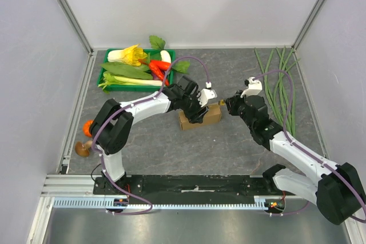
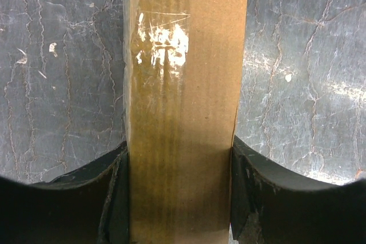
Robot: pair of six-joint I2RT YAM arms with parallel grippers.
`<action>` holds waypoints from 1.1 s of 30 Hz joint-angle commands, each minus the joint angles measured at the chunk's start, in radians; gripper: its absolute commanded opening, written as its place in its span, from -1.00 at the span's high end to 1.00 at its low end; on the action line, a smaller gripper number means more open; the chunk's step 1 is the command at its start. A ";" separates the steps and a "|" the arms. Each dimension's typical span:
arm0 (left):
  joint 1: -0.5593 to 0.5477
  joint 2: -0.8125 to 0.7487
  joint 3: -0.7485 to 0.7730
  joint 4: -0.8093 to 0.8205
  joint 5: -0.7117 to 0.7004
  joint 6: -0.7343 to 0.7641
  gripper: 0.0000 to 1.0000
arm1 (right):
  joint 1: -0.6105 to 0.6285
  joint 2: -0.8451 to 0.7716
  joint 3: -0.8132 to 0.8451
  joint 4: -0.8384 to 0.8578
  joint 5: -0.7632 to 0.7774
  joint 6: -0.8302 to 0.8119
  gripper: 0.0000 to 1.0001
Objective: Unpack the express box
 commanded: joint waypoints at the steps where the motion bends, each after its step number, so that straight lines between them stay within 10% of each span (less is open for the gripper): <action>1: 0.025 0.100 -0.021 -0.076 -0.106 -0.056 0.20 | 0.014 -0.024 -0.039 -0.176 -0.076 0.004 1.00; 19: 0.034 0.091 0.001 -0.084 -0.066 -0.058 0.20 | 0.014 -0.116 0.031 -0.311 -0.013 -0.022 1.00; 24: 0.032 0.033 0.028 -0.086 0.017 -0.039 -0.09 | 0.014 -0.105 0.129 -0.314 0.085 -0.036 1.00; 27: 0.032 0.011 0.079 -0.086 0.052 -0.045 -0.87 | 0.011 -0.084 0.218 -0.326 0.146 -0.063 1.00; 33: 0.031 -0.050 0.176 -0.037 0.103 -0.084 -0.95 | 0.000 -0.026 0.381 -0.343 0.201 -0.117 1.00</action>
